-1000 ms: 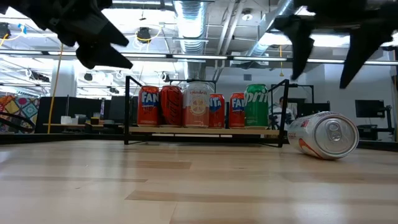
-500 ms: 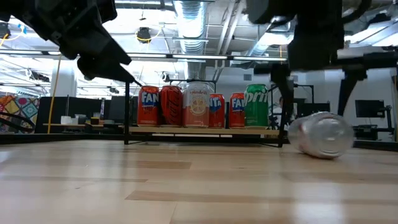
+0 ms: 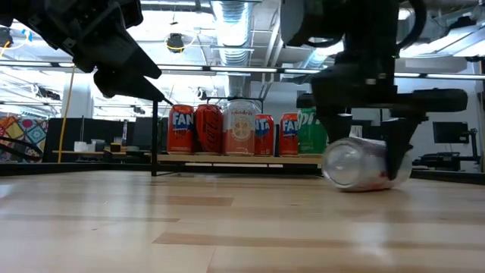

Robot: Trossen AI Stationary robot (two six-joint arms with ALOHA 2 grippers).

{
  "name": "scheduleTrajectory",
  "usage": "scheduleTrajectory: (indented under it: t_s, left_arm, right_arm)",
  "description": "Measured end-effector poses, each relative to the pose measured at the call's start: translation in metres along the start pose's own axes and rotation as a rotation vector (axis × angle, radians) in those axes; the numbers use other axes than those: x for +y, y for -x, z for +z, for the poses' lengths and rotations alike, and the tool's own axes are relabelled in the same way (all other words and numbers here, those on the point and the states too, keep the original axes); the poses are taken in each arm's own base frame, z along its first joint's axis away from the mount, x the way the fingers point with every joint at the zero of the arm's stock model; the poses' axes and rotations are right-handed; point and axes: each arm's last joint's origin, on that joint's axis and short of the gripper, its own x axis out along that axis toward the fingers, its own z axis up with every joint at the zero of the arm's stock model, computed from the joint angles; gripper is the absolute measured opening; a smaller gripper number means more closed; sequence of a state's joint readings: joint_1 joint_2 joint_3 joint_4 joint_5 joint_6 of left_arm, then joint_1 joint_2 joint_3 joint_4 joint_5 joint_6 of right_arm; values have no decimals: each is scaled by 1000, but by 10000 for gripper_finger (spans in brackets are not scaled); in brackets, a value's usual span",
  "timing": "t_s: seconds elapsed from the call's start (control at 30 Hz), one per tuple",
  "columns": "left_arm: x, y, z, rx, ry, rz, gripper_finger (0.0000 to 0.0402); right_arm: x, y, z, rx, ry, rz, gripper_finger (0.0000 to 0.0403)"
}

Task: Place canned beverage on shelf
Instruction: Put the red silver soda can on the shelf

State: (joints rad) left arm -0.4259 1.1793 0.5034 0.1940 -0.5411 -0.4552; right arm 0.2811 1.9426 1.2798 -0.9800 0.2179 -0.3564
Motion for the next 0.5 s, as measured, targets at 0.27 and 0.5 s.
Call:
scheduleTrajectory:
  t_s: [0.27,0.5]
  left_arm:
    - [1,0,1,-30,19,45,334]
    - [1,0,1,-21,52,28,334]
  right_arm:
    - [-19,48,14,-630,-597,-147,243]
    - [-17,52,-15,-975,-914,-339,243]
